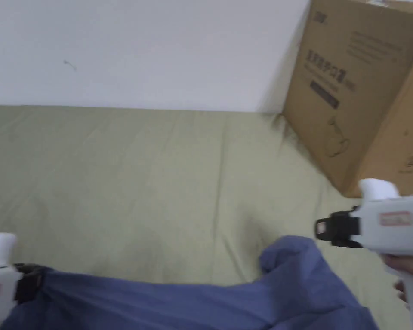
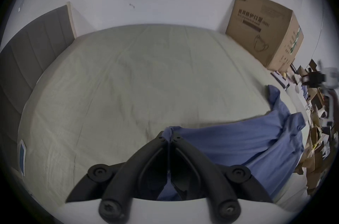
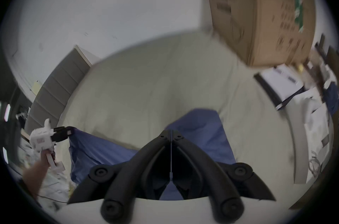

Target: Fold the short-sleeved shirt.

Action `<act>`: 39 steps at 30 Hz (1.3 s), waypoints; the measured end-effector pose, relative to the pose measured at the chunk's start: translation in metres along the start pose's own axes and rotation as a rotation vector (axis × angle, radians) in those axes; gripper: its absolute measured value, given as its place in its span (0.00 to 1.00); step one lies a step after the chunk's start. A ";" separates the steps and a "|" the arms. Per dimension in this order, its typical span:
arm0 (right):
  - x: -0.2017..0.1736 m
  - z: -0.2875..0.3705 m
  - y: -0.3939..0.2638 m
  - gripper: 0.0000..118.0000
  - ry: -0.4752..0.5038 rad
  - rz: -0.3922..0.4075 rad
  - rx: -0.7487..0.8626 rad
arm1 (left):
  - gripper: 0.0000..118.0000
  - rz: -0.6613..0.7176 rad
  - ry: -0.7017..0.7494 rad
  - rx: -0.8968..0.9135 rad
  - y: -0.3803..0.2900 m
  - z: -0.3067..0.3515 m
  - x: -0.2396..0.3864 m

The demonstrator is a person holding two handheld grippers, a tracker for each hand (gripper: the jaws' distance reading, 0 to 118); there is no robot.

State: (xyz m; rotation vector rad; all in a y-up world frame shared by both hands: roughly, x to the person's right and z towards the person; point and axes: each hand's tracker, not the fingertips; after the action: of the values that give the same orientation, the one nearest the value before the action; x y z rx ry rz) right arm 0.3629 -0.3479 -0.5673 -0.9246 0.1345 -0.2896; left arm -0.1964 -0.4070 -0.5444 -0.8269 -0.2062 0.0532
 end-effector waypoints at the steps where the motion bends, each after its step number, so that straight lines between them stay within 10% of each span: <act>1: 0.010 -0.019 0.009 0.06 0.007 -0.009 -0.070 | 0.00 0.004 -0.004 0.005 -0.001 0.007 0.004; 5: 0.036 -0.083 0.022 1.00 -0.168 -0.021 -0.131 | 0.00 0.043 -0.028 0.011 -0.005 0.017 0.005; 10: 0.054 -0.125 0.021 0.83 -0.265 -0.096 -0.230 | 0.00 0.054 -0.022 -0.018 -0.008 0.015 0.002; 13: 0.045 -0.133 0.014 0.00 -0.248 -0.079 -0.273 | 0.00 0.045 -0.008 -0.044 -0.010 0.008 -0.003; 26: 0.048 0.039 -0.048 0.00 -0.105 -0.156 0.195 | 0.00 0.256 -0.090 0.012 -0.005 0.036 -0.024; 39: 0.060 0.100 -0.274 0.00 -0.179 -0.254 0.061 | 0.00 0.008 -0.089 -0.174 -0.153 0.117 -0.006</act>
State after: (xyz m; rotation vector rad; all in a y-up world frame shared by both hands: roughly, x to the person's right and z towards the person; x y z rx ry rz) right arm 0.3926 -0.4448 -0.2871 -0.9033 -0.1566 -0.4414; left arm -0.2311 -0.4268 -0.3562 -0.9997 -0.2942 0.0805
